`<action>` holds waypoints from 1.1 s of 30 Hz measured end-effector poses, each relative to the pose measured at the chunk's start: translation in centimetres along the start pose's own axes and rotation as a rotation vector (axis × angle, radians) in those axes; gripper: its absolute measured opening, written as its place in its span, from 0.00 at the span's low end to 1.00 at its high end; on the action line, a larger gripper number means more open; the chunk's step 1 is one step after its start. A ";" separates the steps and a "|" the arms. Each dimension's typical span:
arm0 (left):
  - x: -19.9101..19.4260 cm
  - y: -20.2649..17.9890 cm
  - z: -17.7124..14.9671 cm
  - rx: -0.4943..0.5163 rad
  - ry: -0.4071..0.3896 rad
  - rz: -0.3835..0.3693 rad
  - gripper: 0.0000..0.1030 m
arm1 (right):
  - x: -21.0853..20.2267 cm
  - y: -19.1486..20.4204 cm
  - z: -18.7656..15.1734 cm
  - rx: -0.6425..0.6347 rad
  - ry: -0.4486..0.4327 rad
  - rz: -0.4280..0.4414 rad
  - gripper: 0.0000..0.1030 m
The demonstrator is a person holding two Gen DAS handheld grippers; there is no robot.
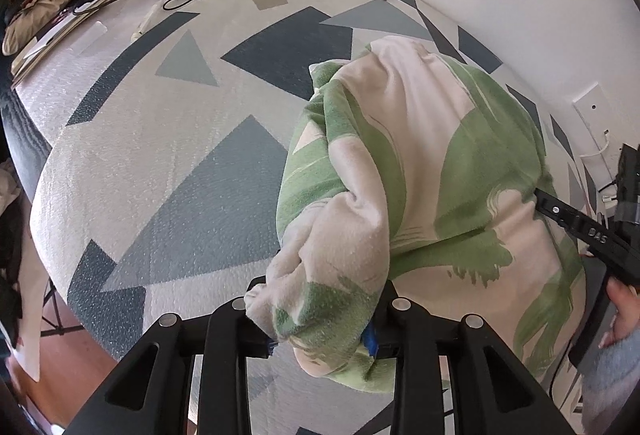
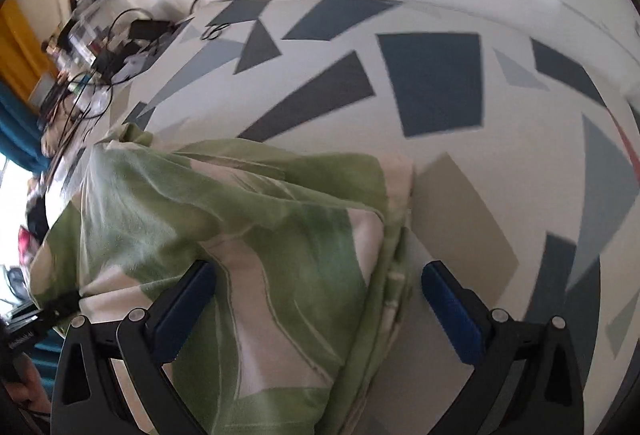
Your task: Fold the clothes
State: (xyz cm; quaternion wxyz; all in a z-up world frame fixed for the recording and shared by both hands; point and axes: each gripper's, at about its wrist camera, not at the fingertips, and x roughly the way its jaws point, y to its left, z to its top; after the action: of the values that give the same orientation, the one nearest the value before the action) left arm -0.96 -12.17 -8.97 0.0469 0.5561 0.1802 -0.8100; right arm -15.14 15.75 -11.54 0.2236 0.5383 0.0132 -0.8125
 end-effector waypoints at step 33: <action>0.9 -0.6 0.0 -0.066 -0.008 0.057 0.33 | 2.2 2.6 3.7 -0.692 0.187 0.347 0.96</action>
State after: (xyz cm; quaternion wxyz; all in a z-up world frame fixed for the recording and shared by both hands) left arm -1.49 -11.50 -9.62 0.0890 0.5561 0.1909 -0.8040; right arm -18.13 11.65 -11.37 0.5234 0.4971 0.2154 -0.6577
